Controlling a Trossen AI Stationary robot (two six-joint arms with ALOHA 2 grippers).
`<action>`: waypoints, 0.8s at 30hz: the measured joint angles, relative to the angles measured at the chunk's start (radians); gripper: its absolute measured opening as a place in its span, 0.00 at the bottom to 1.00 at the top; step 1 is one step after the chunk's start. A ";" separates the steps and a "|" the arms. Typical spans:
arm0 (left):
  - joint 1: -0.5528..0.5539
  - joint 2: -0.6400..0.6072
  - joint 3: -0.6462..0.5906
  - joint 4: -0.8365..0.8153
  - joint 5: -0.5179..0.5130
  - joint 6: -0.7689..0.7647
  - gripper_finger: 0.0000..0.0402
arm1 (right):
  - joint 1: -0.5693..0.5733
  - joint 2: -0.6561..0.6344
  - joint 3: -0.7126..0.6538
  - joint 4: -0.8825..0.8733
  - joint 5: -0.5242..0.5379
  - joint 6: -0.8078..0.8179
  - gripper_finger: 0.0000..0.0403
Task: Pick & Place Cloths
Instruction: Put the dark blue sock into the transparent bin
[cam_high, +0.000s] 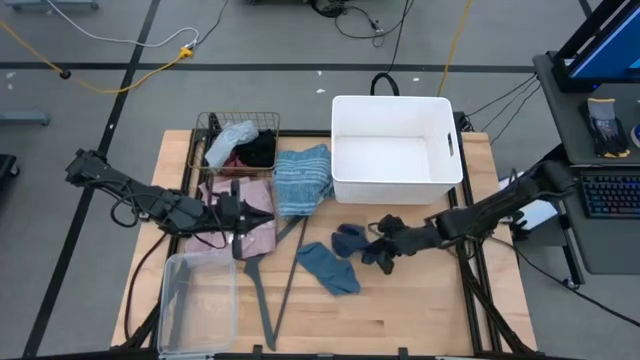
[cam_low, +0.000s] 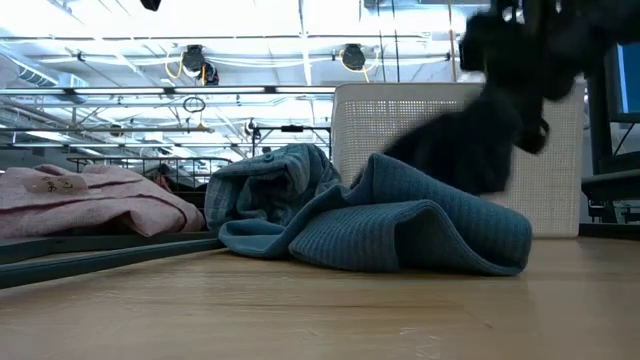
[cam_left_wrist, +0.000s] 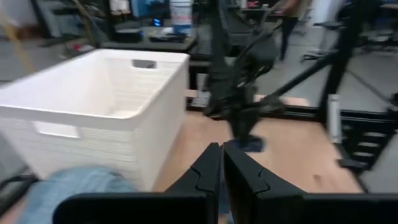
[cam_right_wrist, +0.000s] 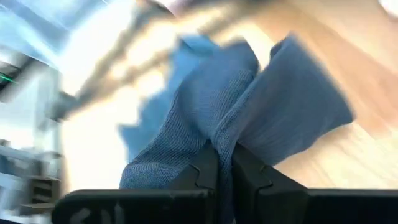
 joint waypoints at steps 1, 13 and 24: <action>0.000 0.000 0.000 0.001 -0.024 0.012 0.05 | 0.000 -0.013 0.000 0.042 0.001 -0.016 0.02; 0.001 0.000 0.000 0.027 -0.138 0.132 0.05 | 0.000 -0.060 0.002 0.504 -0.133 -0.175 0.02; 0.002 0.000 0.000 0.019 -0.139 0.131 0.05 | 0.000 -0.060 0.002 0.813 -0.401 -0.375 0.02</action>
